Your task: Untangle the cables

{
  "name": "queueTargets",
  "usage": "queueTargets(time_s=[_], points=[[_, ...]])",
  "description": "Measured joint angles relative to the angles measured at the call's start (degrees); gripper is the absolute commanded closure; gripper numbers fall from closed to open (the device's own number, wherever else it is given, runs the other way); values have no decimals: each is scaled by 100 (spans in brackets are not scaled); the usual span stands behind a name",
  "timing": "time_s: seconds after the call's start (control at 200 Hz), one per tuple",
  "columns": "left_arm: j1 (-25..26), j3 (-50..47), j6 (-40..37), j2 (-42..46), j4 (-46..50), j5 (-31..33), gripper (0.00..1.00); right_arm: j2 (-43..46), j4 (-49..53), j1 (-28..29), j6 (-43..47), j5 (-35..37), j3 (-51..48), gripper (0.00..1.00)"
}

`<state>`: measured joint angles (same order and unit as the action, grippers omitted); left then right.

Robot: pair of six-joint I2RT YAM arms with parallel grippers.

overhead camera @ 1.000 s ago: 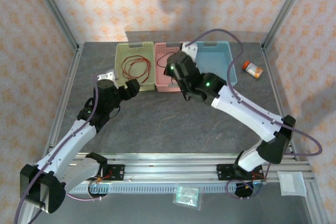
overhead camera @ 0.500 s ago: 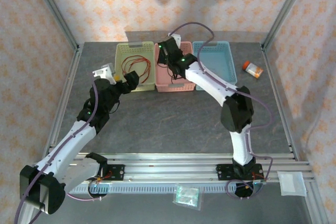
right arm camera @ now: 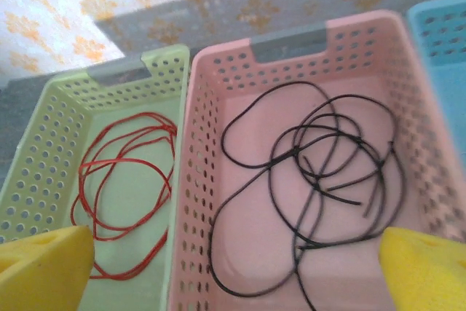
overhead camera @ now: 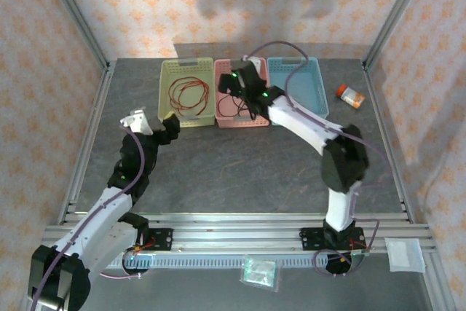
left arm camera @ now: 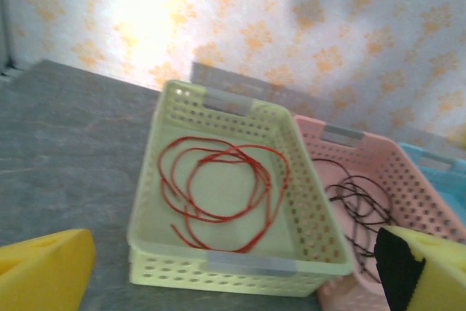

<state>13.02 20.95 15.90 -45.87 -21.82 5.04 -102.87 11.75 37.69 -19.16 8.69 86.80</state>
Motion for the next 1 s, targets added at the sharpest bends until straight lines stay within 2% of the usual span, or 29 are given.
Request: queueTargets(time_s=[0.17, 0.27, 0.365, 0.486, 0.581, 0.751, 0.871, 1.001], points=[[-509, -772, -267, -44, -752, 295, 1, 2081, -1707, -181, 203, 664, -2833, 0], [-595, -811, -439, -472, -1167, 566, 1, 2916, -2776, -297, 334, 1073, -4343, 0], [-605, -841, -647, -992, -1681, 741, 1, 3346, -3298, -535, 400, 1353, -5337, 0], [-645, -901, -901, -1633, -2337, 789, 1, 3541, -3515, -1117, 472, 1449, -5801, 3], [-691, -903, -1088, -2081, -2822, 778, 1, 3637, -3720, -1558, 564, 1473, -5908, 0], [-857, -907, -1355, -2671, -3633, 686, 1, 3661, -4428, -2039, 966, 1467, -6349, 0], [-1115, -927, -1432, -3132, -4148, 385, 1, 3493, -4837, -2321, 1261, 1412, -6682, 0], [-1333, -1283, -1449, -3790, -5184, -63, 0, 3077, -5584, -2693, 1421, 1176, -7014, 0]])
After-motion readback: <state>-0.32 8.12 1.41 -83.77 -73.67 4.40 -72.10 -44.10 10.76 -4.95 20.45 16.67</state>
